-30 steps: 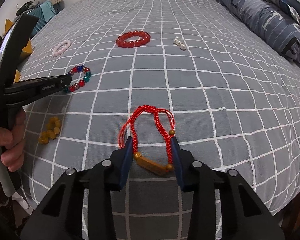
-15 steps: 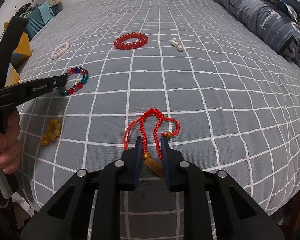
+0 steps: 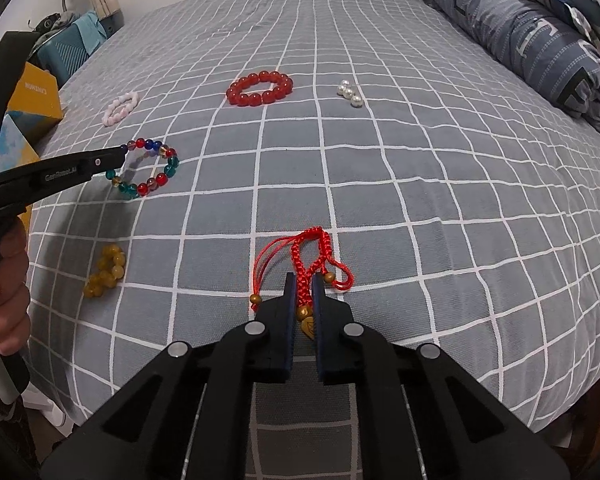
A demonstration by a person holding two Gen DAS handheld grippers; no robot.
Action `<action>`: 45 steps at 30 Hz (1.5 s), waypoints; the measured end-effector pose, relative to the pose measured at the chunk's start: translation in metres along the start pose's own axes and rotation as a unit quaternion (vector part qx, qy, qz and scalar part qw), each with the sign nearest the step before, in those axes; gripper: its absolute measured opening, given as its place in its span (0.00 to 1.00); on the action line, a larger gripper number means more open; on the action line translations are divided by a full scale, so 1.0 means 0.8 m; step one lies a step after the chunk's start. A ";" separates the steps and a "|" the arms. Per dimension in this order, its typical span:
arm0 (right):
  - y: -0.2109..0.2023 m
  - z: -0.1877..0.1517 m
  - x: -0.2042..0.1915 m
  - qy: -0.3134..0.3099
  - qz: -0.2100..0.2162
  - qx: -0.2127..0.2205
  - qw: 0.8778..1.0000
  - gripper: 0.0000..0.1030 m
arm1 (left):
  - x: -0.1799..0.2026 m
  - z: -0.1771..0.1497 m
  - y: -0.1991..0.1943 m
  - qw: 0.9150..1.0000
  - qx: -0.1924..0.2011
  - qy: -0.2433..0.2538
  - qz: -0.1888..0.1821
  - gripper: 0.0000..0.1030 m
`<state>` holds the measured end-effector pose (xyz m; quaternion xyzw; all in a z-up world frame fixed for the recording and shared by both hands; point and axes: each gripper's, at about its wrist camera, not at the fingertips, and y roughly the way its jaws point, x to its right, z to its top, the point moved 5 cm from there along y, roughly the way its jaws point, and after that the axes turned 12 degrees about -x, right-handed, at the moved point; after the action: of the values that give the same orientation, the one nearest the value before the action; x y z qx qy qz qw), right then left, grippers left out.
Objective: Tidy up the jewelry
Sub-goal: 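Lift both bracelets and carry them over the white box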
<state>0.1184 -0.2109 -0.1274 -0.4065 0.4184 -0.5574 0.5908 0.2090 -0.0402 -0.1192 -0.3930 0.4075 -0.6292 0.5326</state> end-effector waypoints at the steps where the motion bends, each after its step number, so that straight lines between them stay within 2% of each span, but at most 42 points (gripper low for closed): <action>1: -0.001 0.000 0.001 0.000 0.000 0.001 1.000 0.07 | 0.000 0.000 -0.003 1.000 0.002 0.000 -0.001 0.09; 12: -0.018 0.003 0.003 0.003 0.000 0.015 1.000 0.07 | 0.003 0.001 -0.025 1.000 0.016 0.004 -0.009 0.09; 26: -0.050 0.025 -0.005 -0.004 -0.002 0.051 0.999 0.07 | 0.010 -0.001 -0.086 0.998 0.057 0.012 -0.021 0.09; 34: -0.071 0.042 -0.026 -0.023 -0.007 0.079 0.997 0.07 | 0.001 -0.008 -0.133 0.996 0.088 0.012 -0.001 0.09; 45: -0.093 0.061 -0.056 -0.037 0.000 0.093 0.995 0.07 | -0.032 -0.018 -0.181 0.993 0.113 -0.006 0.021 0.09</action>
<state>0.1396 -0.1691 -0.0392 -0.3695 0.3429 -0.5785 0.6412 0.1486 0.0010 0.0089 -0.3260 0.3387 -0.6573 0.5891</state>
